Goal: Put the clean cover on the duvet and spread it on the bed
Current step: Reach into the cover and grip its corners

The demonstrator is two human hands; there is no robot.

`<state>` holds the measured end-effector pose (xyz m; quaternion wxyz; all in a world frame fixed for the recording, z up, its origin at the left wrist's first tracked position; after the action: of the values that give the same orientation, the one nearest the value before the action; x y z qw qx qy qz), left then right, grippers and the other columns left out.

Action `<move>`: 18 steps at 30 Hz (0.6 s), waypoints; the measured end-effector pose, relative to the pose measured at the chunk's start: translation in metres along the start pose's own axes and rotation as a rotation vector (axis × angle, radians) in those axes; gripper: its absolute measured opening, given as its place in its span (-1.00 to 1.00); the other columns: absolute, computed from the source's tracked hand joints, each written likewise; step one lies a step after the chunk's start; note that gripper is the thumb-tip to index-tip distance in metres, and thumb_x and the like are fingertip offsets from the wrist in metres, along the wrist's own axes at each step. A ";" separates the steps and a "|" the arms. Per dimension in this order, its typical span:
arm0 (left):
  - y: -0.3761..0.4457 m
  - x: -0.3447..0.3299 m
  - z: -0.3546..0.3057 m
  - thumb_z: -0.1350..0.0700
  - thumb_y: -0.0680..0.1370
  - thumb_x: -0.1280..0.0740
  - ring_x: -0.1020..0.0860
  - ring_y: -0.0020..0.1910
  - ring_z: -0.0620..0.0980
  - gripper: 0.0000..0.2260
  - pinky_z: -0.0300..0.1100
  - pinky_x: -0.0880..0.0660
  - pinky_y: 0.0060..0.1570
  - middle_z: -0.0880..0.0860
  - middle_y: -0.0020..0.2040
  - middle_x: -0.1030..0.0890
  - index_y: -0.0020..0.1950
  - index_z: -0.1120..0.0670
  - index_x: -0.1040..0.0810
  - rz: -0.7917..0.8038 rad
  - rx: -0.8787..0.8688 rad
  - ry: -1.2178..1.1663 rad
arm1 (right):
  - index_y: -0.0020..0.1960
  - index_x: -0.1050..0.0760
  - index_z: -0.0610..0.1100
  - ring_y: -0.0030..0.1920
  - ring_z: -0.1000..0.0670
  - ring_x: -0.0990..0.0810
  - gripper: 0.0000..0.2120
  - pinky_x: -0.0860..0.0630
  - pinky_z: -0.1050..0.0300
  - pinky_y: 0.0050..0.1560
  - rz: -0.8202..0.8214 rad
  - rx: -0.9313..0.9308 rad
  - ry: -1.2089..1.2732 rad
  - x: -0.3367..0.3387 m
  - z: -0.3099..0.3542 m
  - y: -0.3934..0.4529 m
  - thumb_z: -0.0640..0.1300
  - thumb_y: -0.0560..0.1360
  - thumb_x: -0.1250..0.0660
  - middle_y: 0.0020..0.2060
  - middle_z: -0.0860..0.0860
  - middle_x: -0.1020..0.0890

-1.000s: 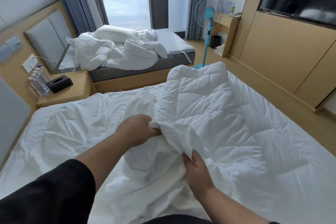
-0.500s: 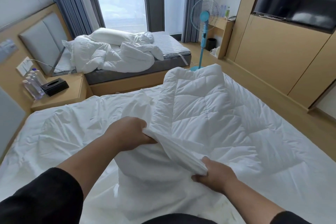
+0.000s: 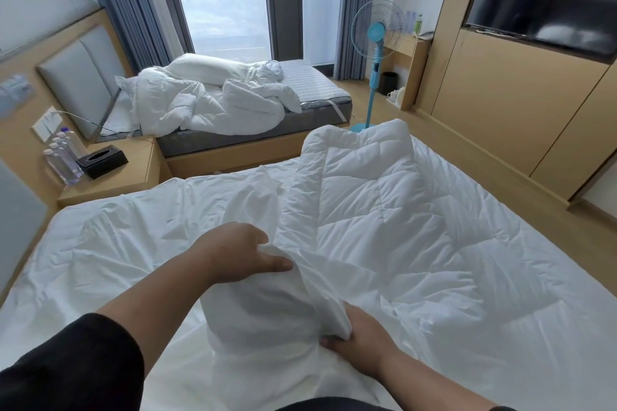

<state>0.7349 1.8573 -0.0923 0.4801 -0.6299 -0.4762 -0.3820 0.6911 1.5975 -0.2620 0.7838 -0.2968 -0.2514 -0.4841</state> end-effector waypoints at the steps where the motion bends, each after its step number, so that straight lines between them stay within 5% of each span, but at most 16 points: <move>1: -0.001 0.000 0.001 -0.70 0.08 -0.13 -0.46 -0.18 -0.18 -0.26 -0.21 -0.33 -0.28 -0.24 -0.20 -0.49 -0.09 -0.16 -0.53 0.003 0.000 0.015 | 0.10 -0.55 0.18 0.11 0.10 -0.58 -0.77 -0.49 0.10 0.16 0.022 -0.021 0.026 -0.001 0.002 0.002 0.17 0.46 -0.37 0.06 0.22 -0.64; 4: -0.004 0.002 0.005 -0.61 0.22 -0.23 -0.44 -0.18 -0.17 -0.41 -0.19 -0.30 -0.29 -0.21 -0.17 -0.50 -0.15 -0.11 -0.41 -0.066 -0.017 0.094 | -0.05 -0.60 0.16 0.08 0.10 -0.61 -0.91 -0.48 0.24 0.07 0.131 -0.065 0.072 -0.001 0.004 0.006 0.08 0.55 -0.32 0.03 0.15 -0.68; 8: -0.013 -0.008 -0.003 -0.20 0.50 -0.30 -0.41 0.18 0.00 -0.63 -0.06 -0.34 0.20 -0.13 0.19 -0.49 0.27 -0.15 -0.39 -0.263 -0.228 0.407 | -0.16 -0.62 0.09 -0.04 0.19 -0.61 -0.87 -0.46 0.33 -0.05 0.233 -0.086 0.140 0.001 0.002 0.007 0.09 0.50 -0.35 -0.06 0.12 -0.70; 12: -0.030 -0.059 -0.040 -0.04 0.53 -0.22 -0.42 0.20 0.11 -0.70 0.03 -0.24 0.37 0.04 0.18 -0.51 0.23 -0.02 -0.47 -0.057 -0.480 0.550 | -0.17 -0.62 0.03 -0.20 0.27 -0.56 -0.87 -0.46 0.31 -0.10 0.280 -0.061 0.174 0.000 0.005 0.012 0.07 0.46 -0.39 -0.19 0.13 -0.68; 18: -0.023 -0.119 -0.072 0.13 0.55 -0.30 -0.42 0.18 0.21 -0.67 0.08 -0.31 0.21 0.21 0.21 -0.45 0.29 0.18 -0.40 0.133 -0.328 0.700 | -0.23 -0.55 0.03 -0.27 0.19 -0.50 -0.86 -0.41 0.25 -0.19 0.307 0.009 0.141 0.001 0.007 0.013 0.01 0.49 -0.33 -0.26 0.13 -0.61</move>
<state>0.6809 1.7618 -0.1808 0.5304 -0.5593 -0.1742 -0.6128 0.7029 1.6067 -0.2593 0.8655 -0.2938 -0.1497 -0.3771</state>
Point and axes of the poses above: each hand's wrist, its own y-axis towards the middle knuckle, its own x-axis out of the back of the hand, z = x × y, the point moved 2 cm from there along y, towards the middle knuckle
